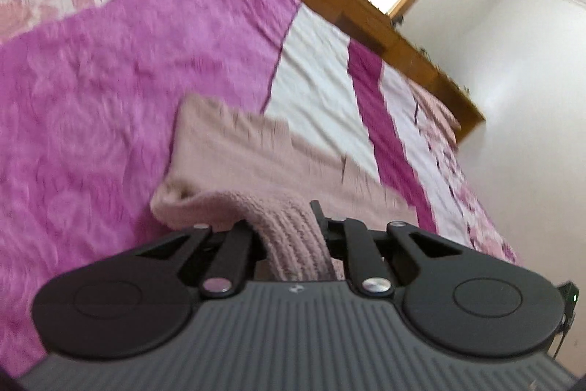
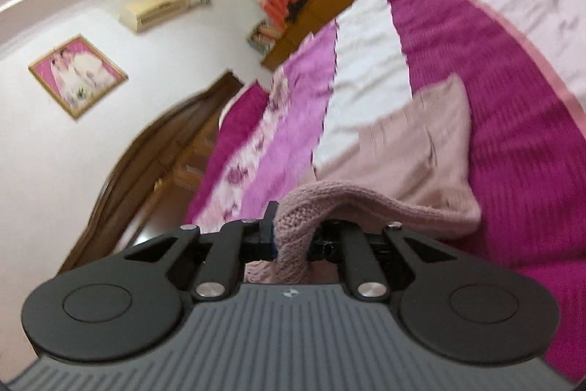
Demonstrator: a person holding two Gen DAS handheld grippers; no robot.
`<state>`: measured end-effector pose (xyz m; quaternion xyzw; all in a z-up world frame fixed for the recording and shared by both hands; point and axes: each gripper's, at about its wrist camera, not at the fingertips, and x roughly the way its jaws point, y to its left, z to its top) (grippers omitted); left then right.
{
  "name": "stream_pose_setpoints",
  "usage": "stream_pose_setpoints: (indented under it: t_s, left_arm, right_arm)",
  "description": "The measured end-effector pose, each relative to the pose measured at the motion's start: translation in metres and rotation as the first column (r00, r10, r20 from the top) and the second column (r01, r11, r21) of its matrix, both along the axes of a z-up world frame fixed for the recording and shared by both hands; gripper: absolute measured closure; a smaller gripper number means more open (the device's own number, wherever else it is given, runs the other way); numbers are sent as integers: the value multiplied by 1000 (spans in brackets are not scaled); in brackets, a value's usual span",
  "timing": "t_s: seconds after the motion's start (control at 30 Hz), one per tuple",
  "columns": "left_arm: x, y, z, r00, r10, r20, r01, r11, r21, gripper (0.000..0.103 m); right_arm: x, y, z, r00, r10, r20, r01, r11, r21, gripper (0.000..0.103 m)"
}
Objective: Fold small clothes
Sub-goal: 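Grasp the ribbed hem with both grippers, fold it up over the sleeves, release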
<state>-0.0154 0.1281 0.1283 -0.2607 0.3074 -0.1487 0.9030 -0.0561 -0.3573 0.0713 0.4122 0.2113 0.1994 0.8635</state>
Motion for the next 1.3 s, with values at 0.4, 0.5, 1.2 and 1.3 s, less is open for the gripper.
stream_pose_setpoints:
  t_s: [0.4,0.5,1.2,1.3]
  left_arm:
    - [82,-16,11,994,103,35,-104,994,28,91]
    - [99,-21,3,992,125,25,-127,990,69,91]
    - [165,-30,-77,984,112,-138,-79,971,225,87]
    - [161,-32,-75,985,102,-139,-66,969,238,85]
  right_arm:
    - [77,-3,4,994,-105,-6,105,994,12,89]
    - [96,-3,-1,991,-131,-17,132,991,22,89]
    - [156,-9,-69,952,-222,-210,194,970,-147,61]
    - [145,-11,-61,947,-253,-199,217,958,-187,44]
